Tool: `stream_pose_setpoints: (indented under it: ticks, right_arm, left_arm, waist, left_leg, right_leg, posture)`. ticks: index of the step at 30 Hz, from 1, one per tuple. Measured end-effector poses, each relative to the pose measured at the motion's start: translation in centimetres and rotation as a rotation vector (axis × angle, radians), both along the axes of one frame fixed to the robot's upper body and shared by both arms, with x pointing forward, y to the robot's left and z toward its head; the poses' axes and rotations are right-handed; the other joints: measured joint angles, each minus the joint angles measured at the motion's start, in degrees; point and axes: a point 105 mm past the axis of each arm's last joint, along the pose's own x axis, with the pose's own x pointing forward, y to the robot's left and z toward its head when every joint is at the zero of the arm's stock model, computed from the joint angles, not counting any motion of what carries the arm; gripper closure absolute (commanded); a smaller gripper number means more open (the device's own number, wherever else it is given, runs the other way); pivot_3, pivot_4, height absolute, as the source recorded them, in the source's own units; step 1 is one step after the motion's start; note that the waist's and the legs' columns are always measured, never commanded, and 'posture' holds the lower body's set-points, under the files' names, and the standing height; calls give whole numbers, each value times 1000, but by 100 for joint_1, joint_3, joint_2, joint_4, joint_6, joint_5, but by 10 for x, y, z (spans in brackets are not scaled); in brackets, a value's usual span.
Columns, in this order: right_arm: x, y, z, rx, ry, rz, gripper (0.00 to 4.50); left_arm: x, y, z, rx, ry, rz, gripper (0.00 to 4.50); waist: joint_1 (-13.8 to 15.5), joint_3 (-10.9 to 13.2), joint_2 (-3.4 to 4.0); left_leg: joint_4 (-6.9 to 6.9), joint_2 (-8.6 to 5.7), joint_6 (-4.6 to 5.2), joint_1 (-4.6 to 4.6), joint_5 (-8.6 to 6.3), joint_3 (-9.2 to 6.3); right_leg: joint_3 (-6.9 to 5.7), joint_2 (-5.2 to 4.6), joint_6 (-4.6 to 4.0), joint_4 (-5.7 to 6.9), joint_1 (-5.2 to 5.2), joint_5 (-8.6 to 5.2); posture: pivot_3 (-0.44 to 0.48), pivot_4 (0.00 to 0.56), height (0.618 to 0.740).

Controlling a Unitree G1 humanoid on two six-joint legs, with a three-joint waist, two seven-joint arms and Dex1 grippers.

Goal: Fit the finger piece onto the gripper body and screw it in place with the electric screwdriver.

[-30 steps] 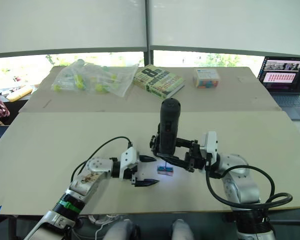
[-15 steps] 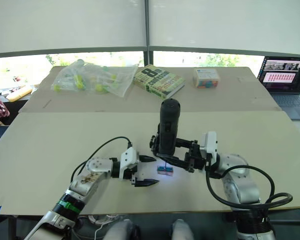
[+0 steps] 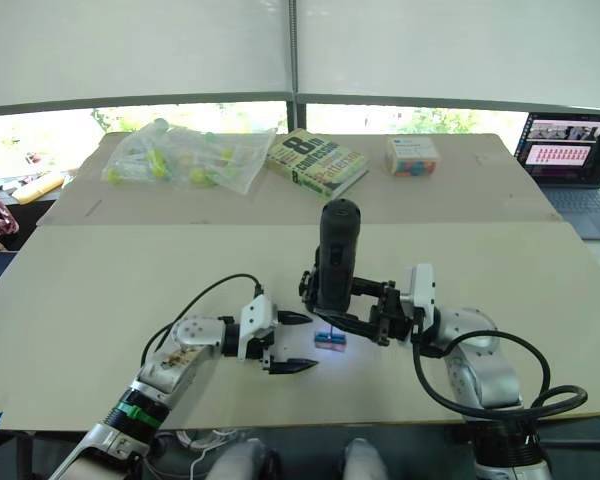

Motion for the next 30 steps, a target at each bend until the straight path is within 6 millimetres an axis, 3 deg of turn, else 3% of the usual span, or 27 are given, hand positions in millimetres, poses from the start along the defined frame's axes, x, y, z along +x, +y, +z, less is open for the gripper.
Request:
stream_pose_setpoints:
  ticks: [30]
  right_arm:
    - [0, -5, -2, -21, 5, -9, 2559]
  left_arm:
    - [-1, 0, 0, -2, 2, -2, 89]
  waist:
    - [1, 0, 0]
  left_leg:
    - [0, 0, 0, 0, 0, 0]
  right_leg:
    - [0, 0, 0, 0, 0, 0]
  posture:
    - [0, 150, 740]
